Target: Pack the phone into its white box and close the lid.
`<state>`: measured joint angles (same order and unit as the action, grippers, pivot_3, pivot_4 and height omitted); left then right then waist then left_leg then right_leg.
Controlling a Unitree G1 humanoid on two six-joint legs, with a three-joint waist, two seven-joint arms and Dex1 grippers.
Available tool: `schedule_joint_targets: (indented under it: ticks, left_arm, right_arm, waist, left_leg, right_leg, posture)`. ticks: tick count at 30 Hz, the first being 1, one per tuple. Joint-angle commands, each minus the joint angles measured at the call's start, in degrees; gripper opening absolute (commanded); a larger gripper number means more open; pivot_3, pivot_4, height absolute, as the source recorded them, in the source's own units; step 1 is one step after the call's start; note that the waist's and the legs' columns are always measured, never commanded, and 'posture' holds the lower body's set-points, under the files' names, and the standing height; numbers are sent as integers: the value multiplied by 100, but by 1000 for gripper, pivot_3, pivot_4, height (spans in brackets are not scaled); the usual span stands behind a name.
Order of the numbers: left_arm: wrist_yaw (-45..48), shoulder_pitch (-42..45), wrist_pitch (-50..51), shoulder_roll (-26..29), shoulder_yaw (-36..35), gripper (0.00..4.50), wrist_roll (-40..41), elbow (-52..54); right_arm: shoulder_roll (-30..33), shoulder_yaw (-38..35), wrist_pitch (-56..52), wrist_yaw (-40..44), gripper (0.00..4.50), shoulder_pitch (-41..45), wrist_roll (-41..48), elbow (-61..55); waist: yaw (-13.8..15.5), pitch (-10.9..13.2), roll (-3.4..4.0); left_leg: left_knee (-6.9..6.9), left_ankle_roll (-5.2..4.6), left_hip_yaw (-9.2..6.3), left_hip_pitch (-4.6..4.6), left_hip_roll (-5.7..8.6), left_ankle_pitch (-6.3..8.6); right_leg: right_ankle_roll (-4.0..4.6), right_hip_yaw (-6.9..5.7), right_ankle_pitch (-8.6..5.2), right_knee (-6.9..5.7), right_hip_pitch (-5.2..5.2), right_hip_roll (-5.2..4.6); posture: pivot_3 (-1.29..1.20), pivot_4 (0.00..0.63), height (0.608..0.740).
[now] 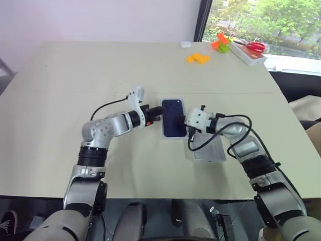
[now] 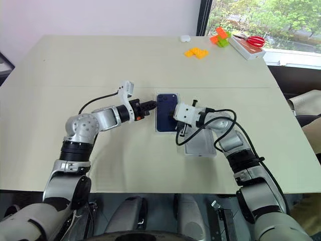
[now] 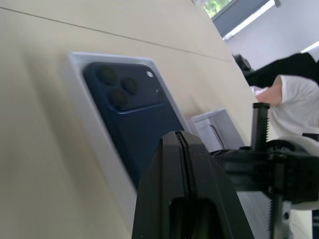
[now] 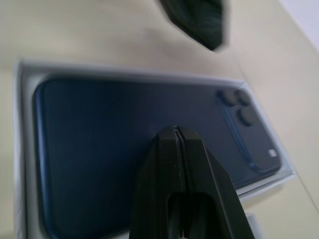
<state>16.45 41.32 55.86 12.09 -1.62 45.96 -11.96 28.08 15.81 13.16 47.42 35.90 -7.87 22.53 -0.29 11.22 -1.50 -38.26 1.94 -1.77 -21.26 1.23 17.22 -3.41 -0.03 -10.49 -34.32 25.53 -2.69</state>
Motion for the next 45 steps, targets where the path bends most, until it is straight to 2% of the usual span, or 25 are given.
schedule_joint_targets:
  ticks: [1,4,9,12,15,23,38,42,45]
  left_arm:
    - [65,-25,91,-21,195,20,-365,-10]
    - [249,-185,249,102,495,20,-652,68]
    - [244,-254,491,126,477,20,-910,18]
    - [330,-292,561,209,439,20,-975,176]
    - [390,-359,633,360,426,20,-1079,302]
    - [449,-399,747,577,263,20,-1179,329]
    - [622,-487,806,816,216,20,-1354,552]
    - [627,-452,793,744,45,20,-1297,601]
    - [802,-386,866,732,-261,20,-999,787]
  right_arm:
    - [99,127,337,-99,27,46,-318,-4]
    - [165,139,430,-14,27,-61,-322,-61]
    - [335,144,487,153,27,-165,-325,-222]
    - [388,86,423,261,27,-277,-218,-400]
    - [404,59,219,532,27,-502,62,-801]
    - [55,294,-195,469,27,-823,-22,-1513]
    - [-615,696,-420,67,27,-680,-325,-1551]
    - [-560,542,-456,48,27,-642,-219,-1585]
    - [-245,292,-580,343,27,-823,141,-1987]
  waist:
    - [-35,0,0]
    - [-51,-1,0]
    - [-42,-3,0]
    - [-58,-3,0]
    - [-73,-5,-1]
    - [-87,-7,3]
    - [-51,-7,3]
    - [-52,-7,3]
    - [-44,-6,4]
  left_leg:
    - [0,0,-1,0,0,0]
    - [-1,-26,-2,7,0,15]
    - [-1,-30,-5,36,-2,16]
    - [2,-38,-5,101,-2,21]
    - [1,-38,-6,110,-4,21]
    - [1,-37,-8,124,-12,20]
    - [0,-34,-14,97,-11,19]
    - [0,-34,-13,95,-9,19]
    - [0,-34,-15,93,-9,19]
  right_leg:
    - [0,0,0,-1,0,0]
    - [-1,2,0,-4,-3,0]
    - [-1,1,0,-5,-33,2]
    - [-4,1,-3,2,-95,6]
    - [-4,7,-3,-1,-98,7]
    - [-5,10,-3,-18,-98,17]
    - [-4,11,-3,-17,-77,3]
    - [-4,10,-2,-13,-77,1]
    - [-4,8,-3,-13,-76,4]
  posture:
    - [0,150,740]
    - [0,150,740]
    - [0,150,740]
    - [0,150,740]
    - [0,150,740]
    - [0,150,740]
    - [0,150,740]
    - [0,150,740]
    - [0,150,740]
